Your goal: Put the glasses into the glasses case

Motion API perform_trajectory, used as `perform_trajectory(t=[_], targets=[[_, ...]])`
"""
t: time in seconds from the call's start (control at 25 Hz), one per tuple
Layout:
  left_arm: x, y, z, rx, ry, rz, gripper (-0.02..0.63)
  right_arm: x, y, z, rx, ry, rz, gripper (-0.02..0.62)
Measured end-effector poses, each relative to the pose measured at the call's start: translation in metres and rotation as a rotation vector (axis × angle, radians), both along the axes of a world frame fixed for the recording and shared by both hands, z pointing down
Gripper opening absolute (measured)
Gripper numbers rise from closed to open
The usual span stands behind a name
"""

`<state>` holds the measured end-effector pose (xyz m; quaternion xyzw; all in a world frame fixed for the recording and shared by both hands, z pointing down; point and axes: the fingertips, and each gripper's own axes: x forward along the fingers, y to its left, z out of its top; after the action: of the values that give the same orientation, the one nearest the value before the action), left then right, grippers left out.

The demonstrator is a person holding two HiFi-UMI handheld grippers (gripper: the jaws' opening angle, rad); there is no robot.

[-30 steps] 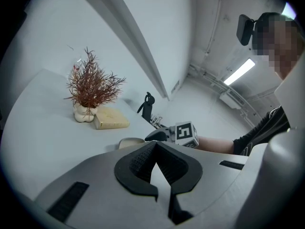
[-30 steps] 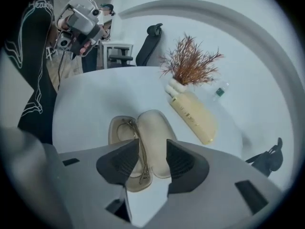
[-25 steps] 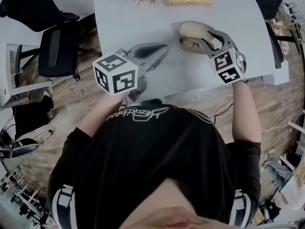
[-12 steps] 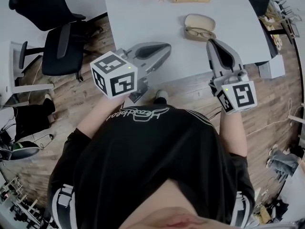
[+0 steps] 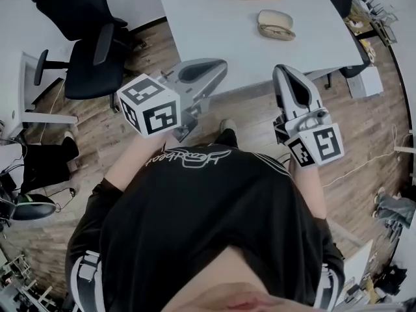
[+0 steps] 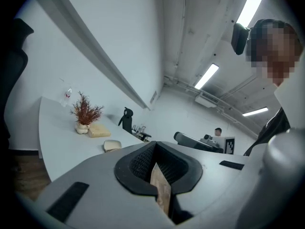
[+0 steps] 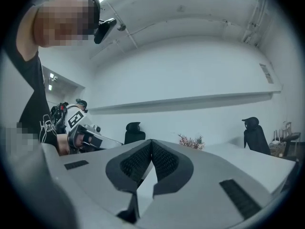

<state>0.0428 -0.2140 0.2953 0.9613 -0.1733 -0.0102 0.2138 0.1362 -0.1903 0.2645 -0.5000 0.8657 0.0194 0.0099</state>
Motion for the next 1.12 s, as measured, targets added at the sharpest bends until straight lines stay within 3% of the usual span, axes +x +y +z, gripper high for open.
perform_trajectory(t=[0.2,0.56,1.12], targets=[[-0.022,0.045,-0.006,0.029,0.001,0.032,0.006,-0.019,0.049,0.001,-0.008,-0.035,0.062,0.009],[-0.045,0.098,-0.005,0.049,0.014,0.071,0.006,-0.046,0.111,0.01,-0.044,-0.071,0.08,0.009],[-0.007,0.134,0.011,0.043,-0.015,0.188,0.006,-0.022,0.148,0.045,-0.128,-0.146,0.127,0.009]])
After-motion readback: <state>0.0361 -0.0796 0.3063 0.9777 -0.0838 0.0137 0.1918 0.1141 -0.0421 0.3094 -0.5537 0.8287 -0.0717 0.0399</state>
